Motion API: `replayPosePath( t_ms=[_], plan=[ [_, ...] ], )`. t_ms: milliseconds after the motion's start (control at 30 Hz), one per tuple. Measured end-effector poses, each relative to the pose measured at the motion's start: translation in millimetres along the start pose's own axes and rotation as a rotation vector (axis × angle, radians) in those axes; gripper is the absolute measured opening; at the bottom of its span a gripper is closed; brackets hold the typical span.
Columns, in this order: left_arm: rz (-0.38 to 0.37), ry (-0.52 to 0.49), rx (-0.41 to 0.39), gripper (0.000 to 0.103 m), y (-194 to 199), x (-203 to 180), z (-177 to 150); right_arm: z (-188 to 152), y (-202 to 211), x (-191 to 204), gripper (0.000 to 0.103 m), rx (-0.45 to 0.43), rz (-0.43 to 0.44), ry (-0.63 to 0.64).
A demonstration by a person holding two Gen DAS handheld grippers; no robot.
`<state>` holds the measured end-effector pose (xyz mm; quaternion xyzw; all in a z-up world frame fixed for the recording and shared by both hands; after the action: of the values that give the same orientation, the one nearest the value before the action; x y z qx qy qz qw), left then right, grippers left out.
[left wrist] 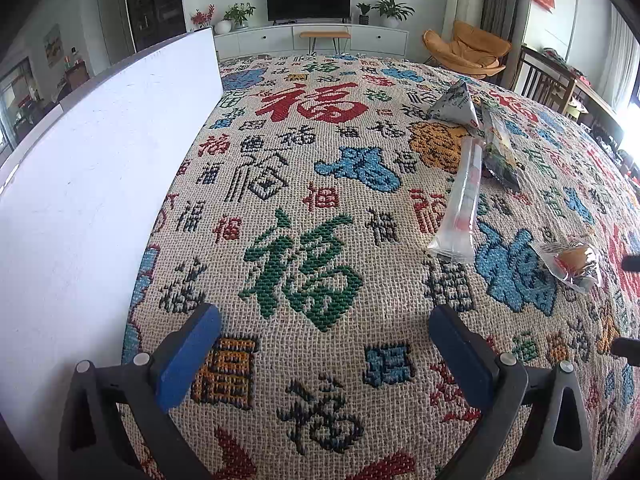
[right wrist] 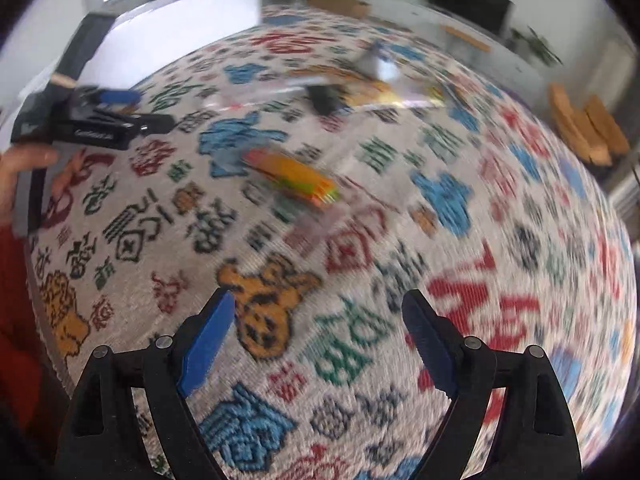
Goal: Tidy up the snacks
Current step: 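Move the open right gripper above the orange sausage snack, then grasp the clear-wrapped stick snack with the left gripper and lift it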
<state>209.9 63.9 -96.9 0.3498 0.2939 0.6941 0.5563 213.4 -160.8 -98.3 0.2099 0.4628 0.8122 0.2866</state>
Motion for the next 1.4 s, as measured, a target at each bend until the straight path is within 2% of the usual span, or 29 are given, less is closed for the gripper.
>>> replayPosePath(
  t_ms=[167, 267, 300, 433, 467, 533, 600, 633, 733, 800, 867, 967, 1033, 1067, 1133, 1167, 1267, 1400],
  plan=[
    [0.000, 0.000, 0.000, 0.103, -0.1, 0.0, 0.1, 46.7, -28.6, 4.1, 0.084, 0.067, -0.003, 0.110],
    [0.000, 0.000, 0.000, 0.103, -0.1, 0.7, 0.0, 69.3, -46.2, 0.2, 0.040, 0.118, 0.011, 0.098],
    [0.000, 0.000, 0.000, 0.103, -0.1, 0.0, 0.0, 76.7, -47.8, -0.4, 0.037, 0.113, 0.014, 0.081],
    [0.000, 0.001, 0.000, 0.103, -0.1, 0.2, 0.0, 85.6, -53.4, -17.4, 0.037, 0.125, 0.093, -0.112],
    [0.000, 0.001, 0.000, 0.103, -0.1, 0.1, 0.0, 83.3, -50.2, -29.0, 0.037, 0.105, 0.142, -0.207],
    [-0.001, 0.001, 0.000, 0.103, 0.0, 1.1, 0.0, 72.1, -38.1, -58.0, 0.036, 0.040, 0.237, -0.405],
    [0.000, 0.001, 0.000, 0.103, 0.0, 0.1, 0.1, 49.8, -20.9, -91.8, 0.036, -0.042, 0.299, -0.573],
    [0.000, 0.000, 0.001, 0.103, 0.0, 0.2, 0.2, 34.5, -8.9, -110.5, 0.035, -0.084, 0.304, -0.645],
    [0.000, 0.001, 0.001, 0.103, 0.2, 0.3, 0.3, -4.3, 17.1, -148.1, 0.037, -0.117, 0.198, -0.729],
    [0.000, 0.001, 0.001, 0.103, 0.0, 0.1, 0.3, -27.0, 33.1, -163.6, 0.050, -0.164, 0.176, -0.776],
    [0.000, 0.000, 0.001, 0.103, 0.1, 0.0, 0.4, -48.4, 46.8, -172.1, 0.058, -0.215, 0.137, -0.804],
    [0.000, 0.001, 0.001, 0.103, 0.0, -0.1, 0.4, -70.4, 51.8, -160.1, 0.060, -0.216, -0.020, -0.722],
    [0.000, 0.001, 0.001, 0.103, -0.1, -0.3, 0.4, -71.7, 43.9, -143.1, 0.059, -0.191, -0.144, -0.612],
    [0.000, 0.001, 0.001, 0.103, -0.1, -0.1, 0.4, -74.4, 38.0, -132.8, 0.063, -0.176, -0.215, -0.555],
    [0.000, 0.001, 0.001, 0.103, -0.2, -0.3, 0.4, -77.7, 28.8, -118.5, 0.066, -0.175, -0.297, -0.482],
    [0.001, 0.000, 0.001, 0.103, 0.0, -0.5, 0.4, -75.3, 31.9, -118.4, 0.069, -0.204, -0.323, -0.469],
    [0.003, -0.002, 0.002, 0.103, -0.1, 0.4, 0.6, -76.4, 31.9, -120.3, 0.077, -0.228, -0.347, -0.485],
    [0.003, -0.002, 0.002, 0.103, -0.4, -0.8, 0.7, -79.9, 32.4, -137.4, 0.083, -0.255, -0.279, -0.581]
  ],
)
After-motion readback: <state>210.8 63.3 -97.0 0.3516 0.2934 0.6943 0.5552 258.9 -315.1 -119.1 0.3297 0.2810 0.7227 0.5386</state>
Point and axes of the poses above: each gripper's, at about its wrist camera, not at the fingertips, and y roughly against the way its jaws point, x to its left, z to its top, the point moved 2 cm from there along -y, roughly the way its jaws point, and after that the axes turned 12 degrees about z, right-handed, at the moved point
